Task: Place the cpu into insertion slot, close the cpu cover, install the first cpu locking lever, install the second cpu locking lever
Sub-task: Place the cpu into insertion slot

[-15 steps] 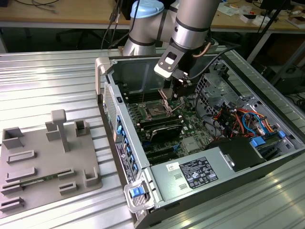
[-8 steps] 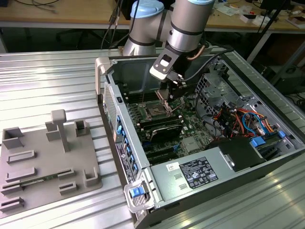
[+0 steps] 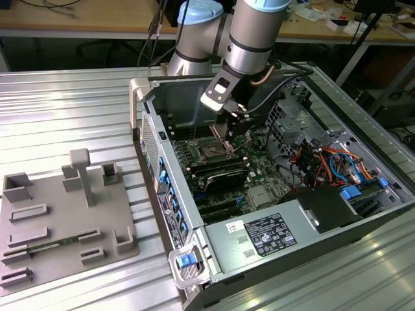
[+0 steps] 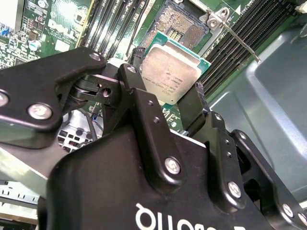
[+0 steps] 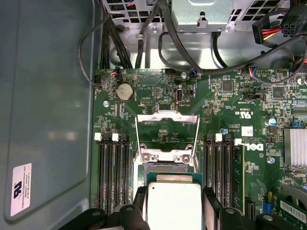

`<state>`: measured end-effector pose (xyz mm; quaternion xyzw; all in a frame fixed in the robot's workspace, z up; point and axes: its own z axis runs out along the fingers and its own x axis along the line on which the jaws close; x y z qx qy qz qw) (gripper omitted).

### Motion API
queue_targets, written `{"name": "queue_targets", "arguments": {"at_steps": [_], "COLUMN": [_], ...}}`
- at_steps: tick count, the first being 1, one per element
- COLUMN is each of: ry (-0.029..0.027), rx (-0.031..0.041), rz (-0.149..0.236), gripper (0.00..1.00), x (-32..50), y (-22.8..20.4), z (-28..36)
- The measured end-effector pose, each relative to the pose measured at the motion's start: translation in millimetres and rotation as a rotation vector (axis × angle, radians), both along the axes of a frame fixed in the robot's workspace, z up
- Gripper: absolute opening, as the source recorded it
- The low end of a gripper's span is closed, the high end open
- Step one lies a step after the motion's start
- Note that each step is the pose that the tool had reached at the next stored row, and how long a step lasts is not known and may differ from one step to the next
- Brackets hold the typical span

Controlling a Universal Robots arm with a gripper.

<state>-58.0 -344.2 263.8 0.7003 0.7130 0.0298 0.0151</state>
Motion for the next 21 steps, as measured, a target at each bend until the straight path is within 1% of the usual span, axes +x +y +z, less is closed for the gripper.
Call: {"name": "queue_targets", "arguments": {"at_steps": [12,13,14,15,16,19,21], "ry": [0.0,-0.0001,-0.0001,0.0001,0.0004,0.0006,0.0008], "rx": [0.0,0.0001,0.0,0.0001,0.0001,0.0012,0.0012], "rz": [0.0,0.0,-0.001,-0.001,-0.01,0.007,0.009], "gripper": [0.55,0.55,0.55,0.55,0.55,0.55,0.55], "x": [0.0,-1.1,-4.0,-5.5,-5.5,-5.5,-5.5], "y": [0.0,0.0,1.3,1.3,1.5,1.5,1.5], "z": [-0.3,-2.8,-10.2,-14.9,-20.8,-24.4,-26.6]}}
